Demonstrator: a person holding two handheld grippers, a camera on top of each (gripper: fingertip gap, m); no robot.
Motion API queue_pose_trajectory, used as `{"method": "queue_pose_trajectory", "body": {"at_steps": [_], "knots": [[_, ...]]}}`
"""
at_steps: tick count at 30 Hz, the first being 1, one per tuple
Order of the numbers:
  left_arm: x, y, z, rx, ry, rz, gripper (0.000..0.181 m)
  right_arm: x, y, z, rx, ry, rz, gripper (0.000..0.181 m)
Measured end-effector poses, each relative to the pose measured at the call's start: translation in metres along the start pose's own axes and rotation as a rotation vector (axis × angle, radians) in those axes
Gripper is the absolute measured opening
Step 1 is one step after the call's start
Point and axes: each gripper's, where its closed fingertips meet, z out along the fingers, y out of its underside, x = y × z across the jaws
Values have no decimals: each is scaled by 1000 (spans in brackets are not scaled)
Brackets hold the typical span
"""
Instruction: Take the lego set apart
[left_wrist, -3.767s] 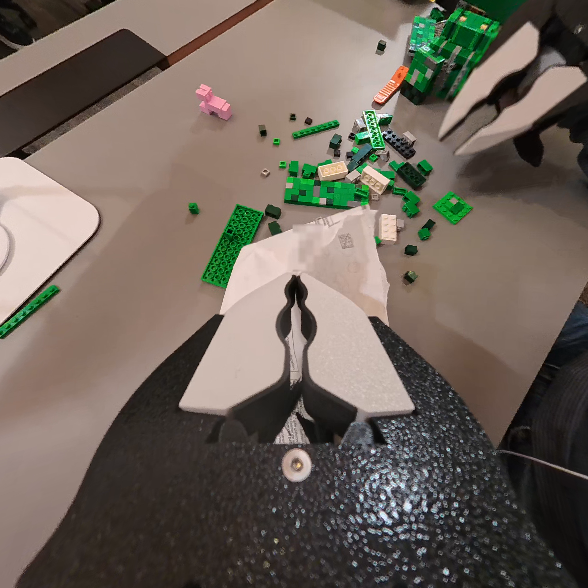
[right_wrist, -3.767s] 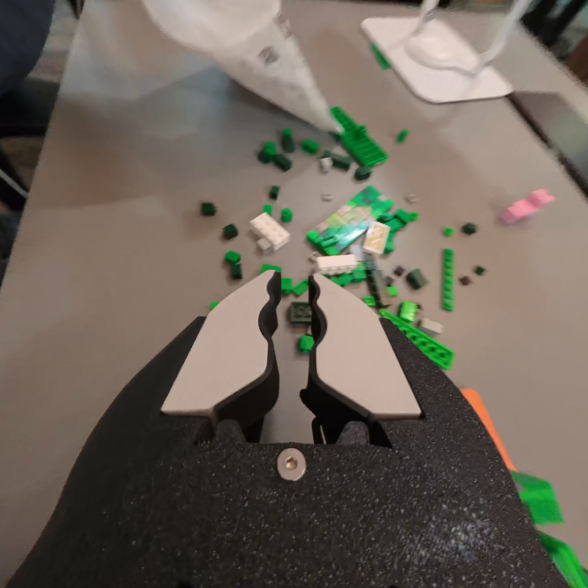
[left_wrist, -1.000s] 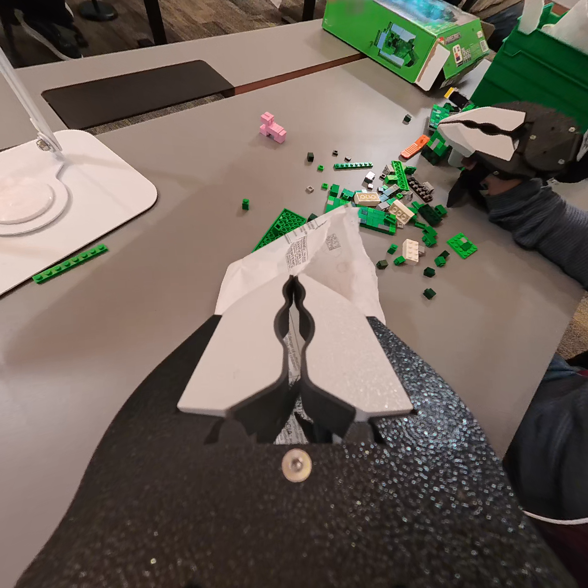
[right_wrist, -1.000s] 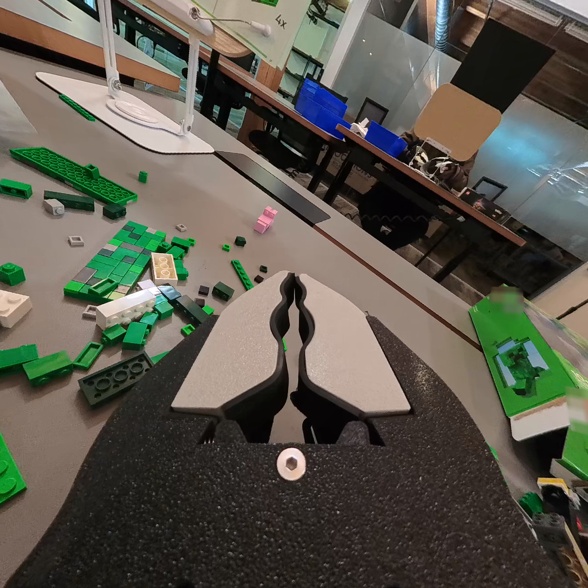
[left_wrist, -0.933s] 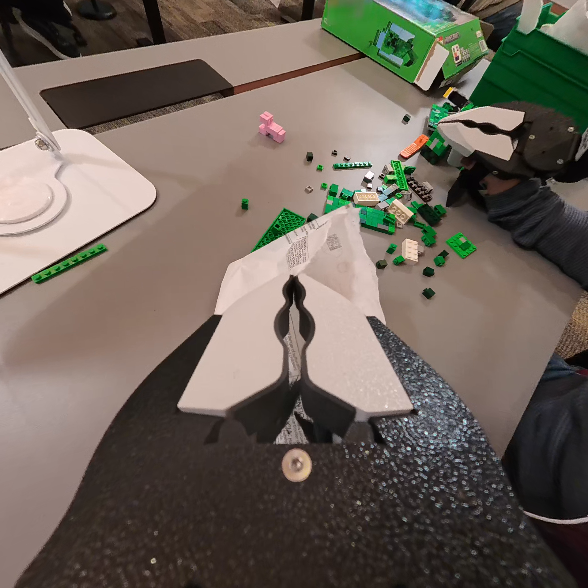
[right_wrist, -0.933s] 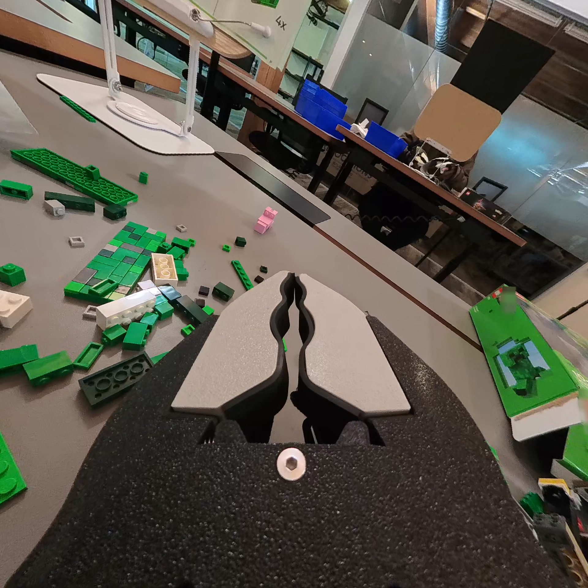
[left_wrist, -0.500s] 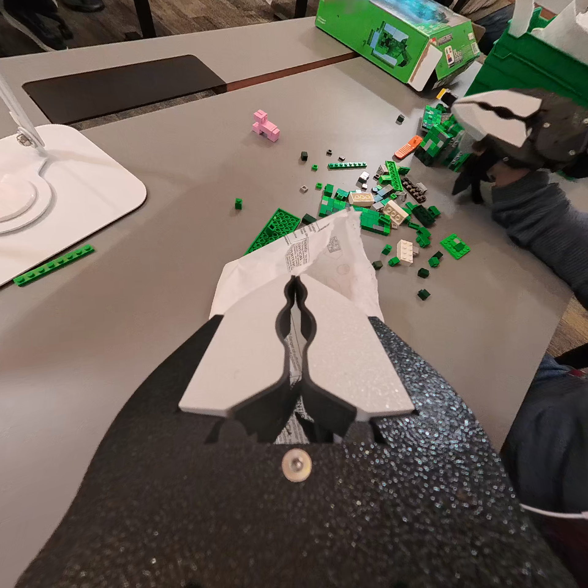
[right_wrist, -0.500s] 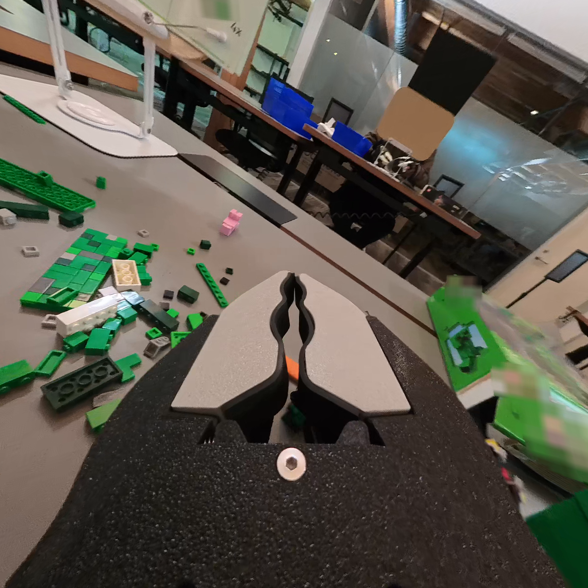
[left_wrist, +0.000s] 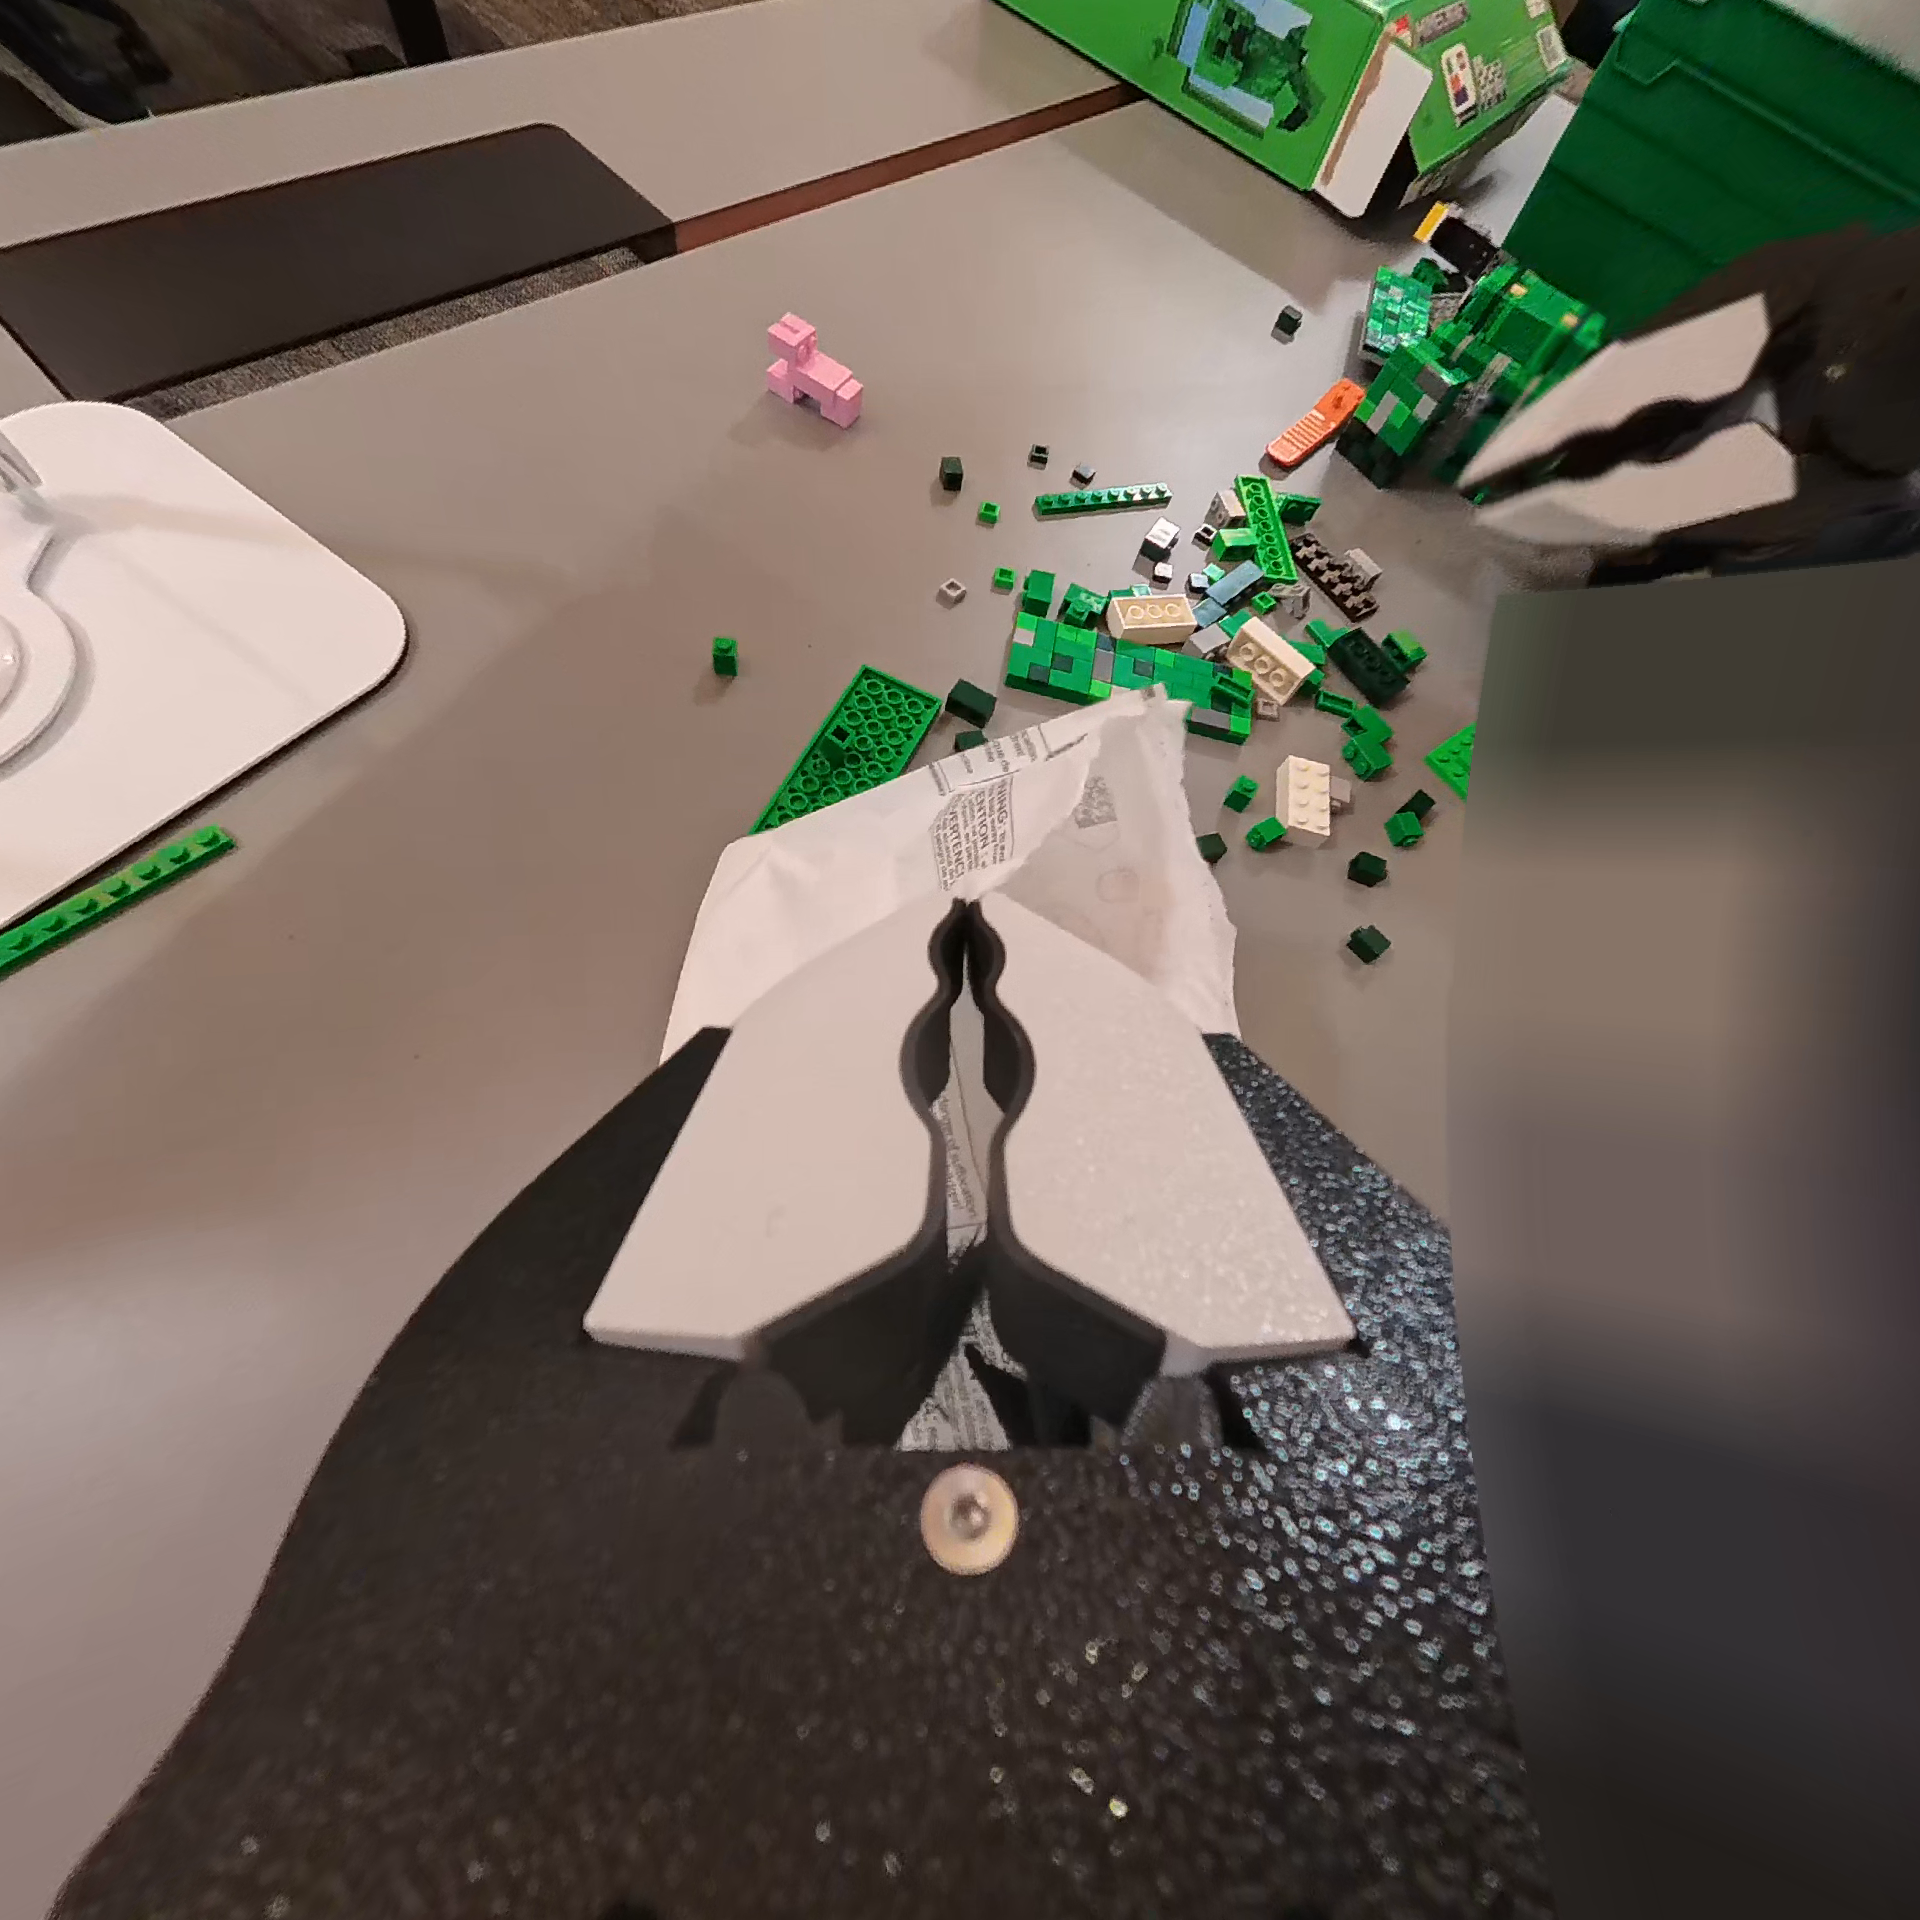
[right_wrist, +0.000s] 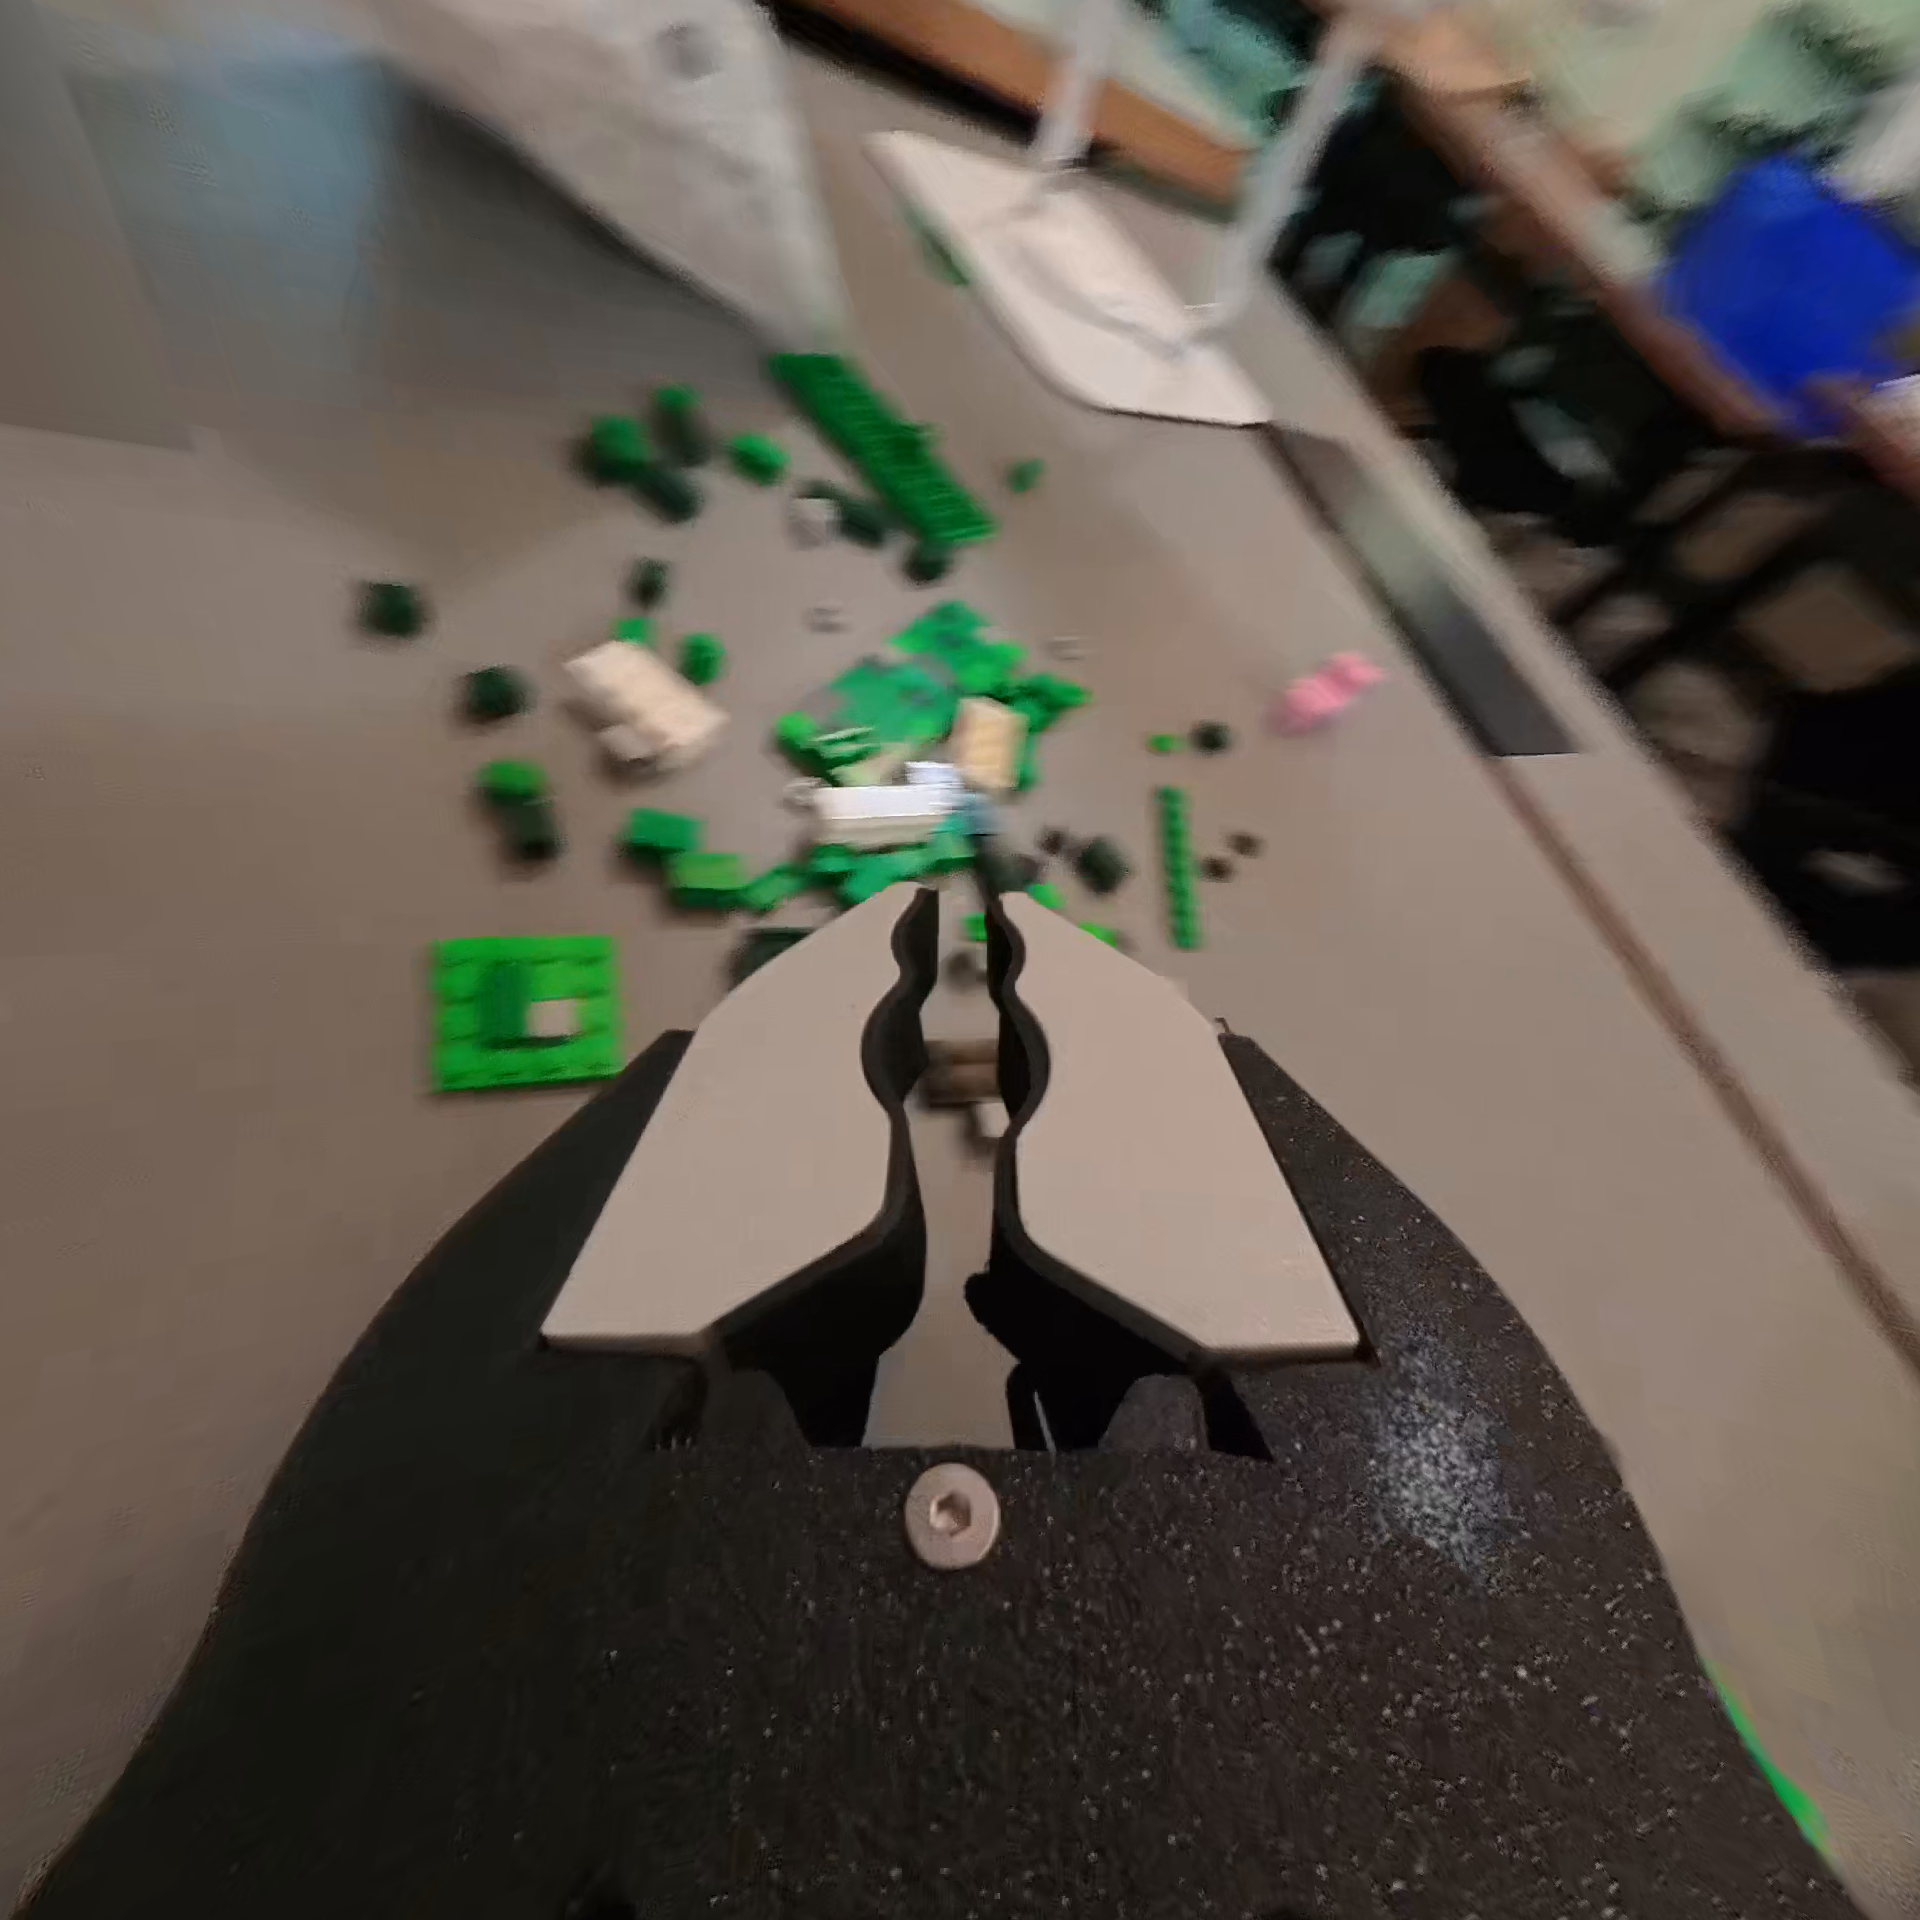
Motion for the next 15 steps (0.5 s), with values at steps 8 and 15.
{"method": "queue_pose_trajectory", "body": {"at_steps": [8,15], "knots": [[-3,2,-12,-3,-7,-14,0,-79,22,-7,-200,-392,160,37],[-5,8,-21,-31,-25,-19,0,-86,26,-3,-223,-419,192,38]]}}
